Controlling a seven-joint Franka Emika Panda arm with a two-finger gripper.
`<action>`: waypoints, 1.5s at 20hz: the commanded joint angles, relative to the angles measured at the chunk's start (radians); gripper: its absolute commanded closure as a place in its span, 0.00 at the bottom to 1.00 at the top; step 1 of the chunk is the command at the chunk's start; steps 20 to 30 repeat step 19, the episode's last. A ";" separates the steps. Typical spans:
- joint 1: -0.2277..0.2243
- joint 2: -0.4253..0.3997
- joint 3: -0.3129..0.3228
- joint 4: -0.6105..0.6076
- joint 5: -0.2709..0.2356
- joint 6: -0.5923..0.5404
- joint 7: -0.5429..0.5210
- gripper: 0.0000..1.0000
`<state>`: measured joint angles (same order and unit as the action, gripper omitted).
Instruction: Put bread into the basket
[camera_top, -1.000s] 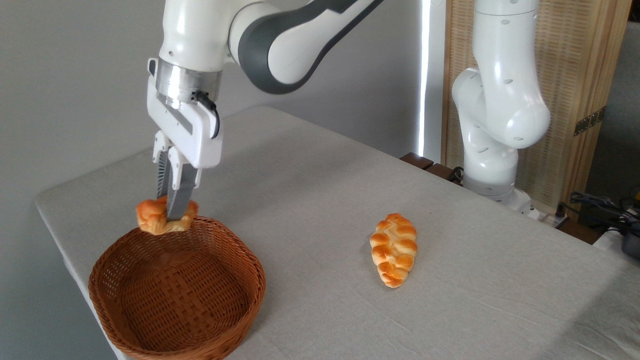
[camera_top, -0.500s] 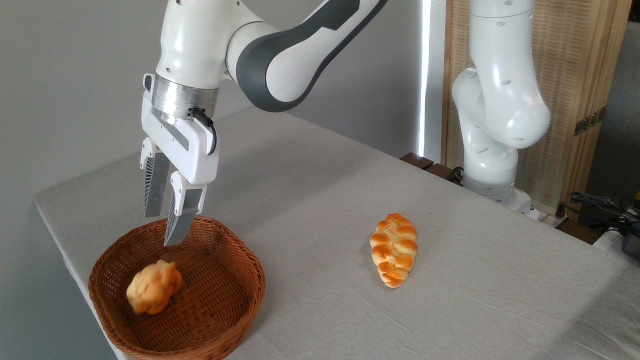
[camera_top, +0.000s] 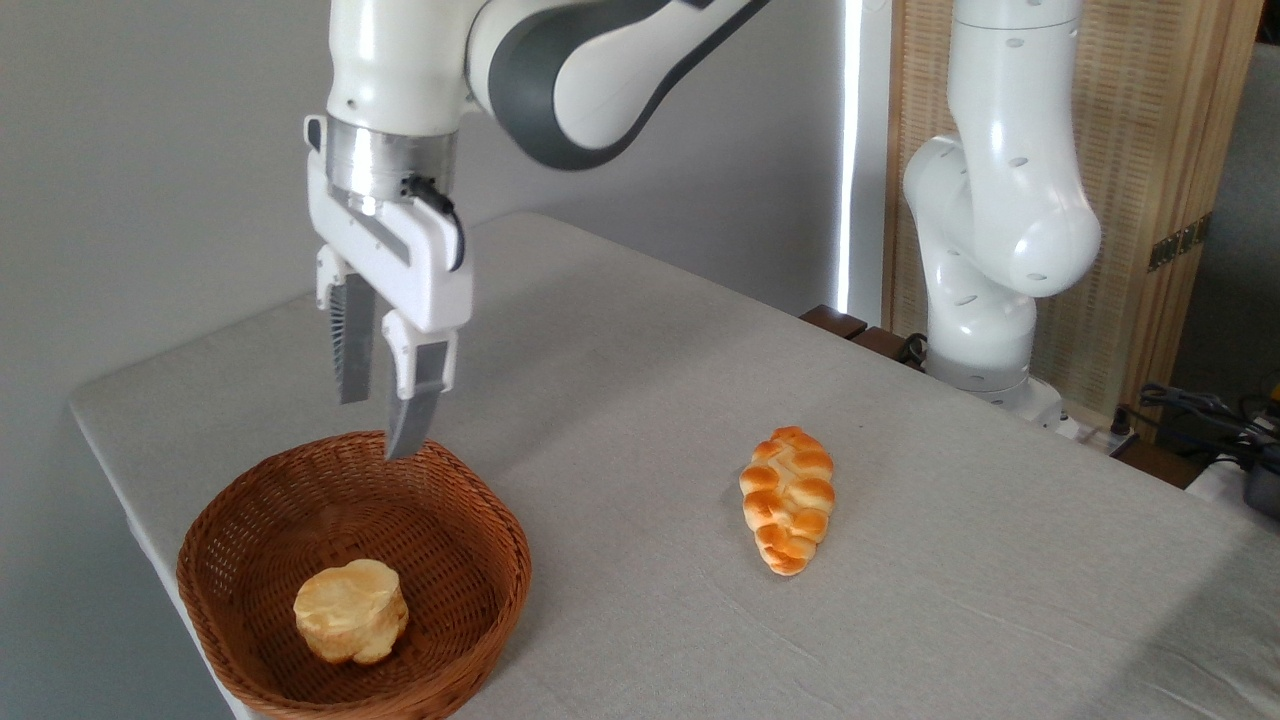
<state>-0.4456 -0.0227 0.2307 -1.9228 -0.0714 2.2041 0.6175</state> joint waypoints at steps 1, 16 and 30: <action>-0.001 -0.049 0.012 0.002 -0.005 -0.160 0.016 0.00; -0.001 -0.089 0.004 0.004 0.107 -0.378 -0.061 0.00; -0.001 -0.104 0.010 0.004 0.105 -0.408 -0.064 0.00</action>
